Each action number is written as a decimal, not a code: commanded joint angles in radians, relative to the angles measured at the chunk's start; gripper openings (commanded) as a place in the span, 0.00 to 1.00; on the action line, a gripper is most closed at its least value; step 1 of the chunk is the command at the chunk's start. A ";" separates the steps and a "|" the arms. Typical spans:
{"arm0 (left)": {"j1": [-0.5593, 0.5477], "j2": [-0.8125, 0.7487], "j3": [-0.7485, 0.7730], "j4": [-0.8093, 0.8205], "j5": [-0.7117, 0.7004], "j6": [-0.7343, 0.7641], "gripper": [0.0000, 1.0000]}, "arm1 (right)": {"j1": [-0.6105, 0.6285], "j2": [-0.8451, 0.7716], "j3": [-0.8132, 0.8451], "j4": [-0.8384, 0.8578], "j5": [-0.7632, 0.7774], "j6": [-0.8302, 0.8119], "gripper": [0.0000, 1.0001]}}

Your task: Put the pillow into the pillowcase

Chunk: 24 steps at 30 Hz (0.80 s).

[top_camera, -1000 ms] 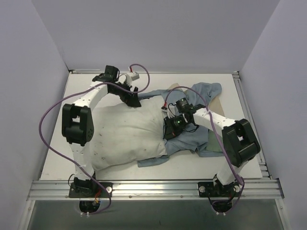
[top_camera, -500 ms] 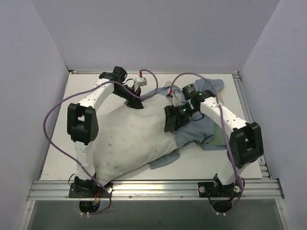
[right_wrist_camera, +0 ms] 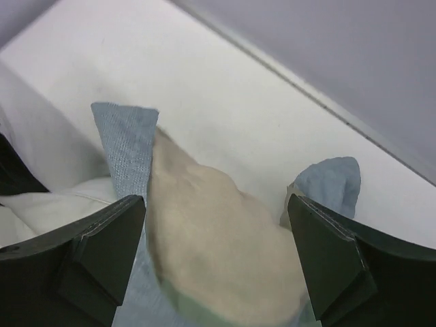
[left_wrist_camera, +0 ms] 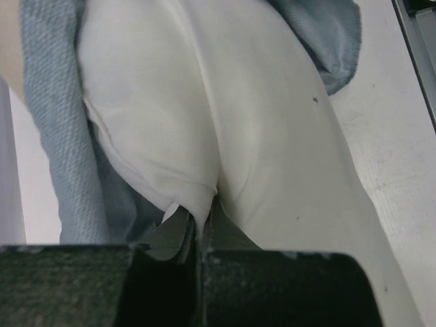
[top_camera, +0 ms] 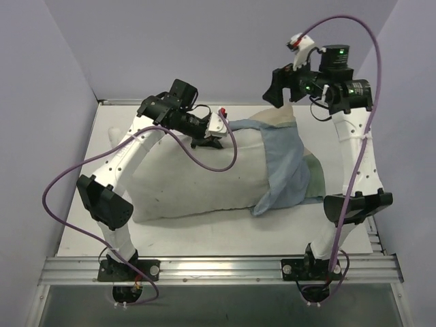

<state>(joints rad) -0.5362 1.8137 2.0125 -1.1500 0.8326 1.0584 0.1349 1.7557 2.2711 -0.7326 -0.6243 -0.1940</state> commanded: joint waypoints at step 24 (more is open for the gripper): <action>-0.074 -0.088 -0.014 0.075 0.019 0.066 0.00 | 0.144 -0.053 -0.262 -0.295 -0.273 0.066 0.00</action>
<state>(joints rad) -0.6029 1.7790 1.9697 -1.1473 0.7967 1.1107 0.2623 1.6684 1.9602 -1.0142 -0.7364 -0.2584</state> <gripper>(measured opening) 0.036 0.020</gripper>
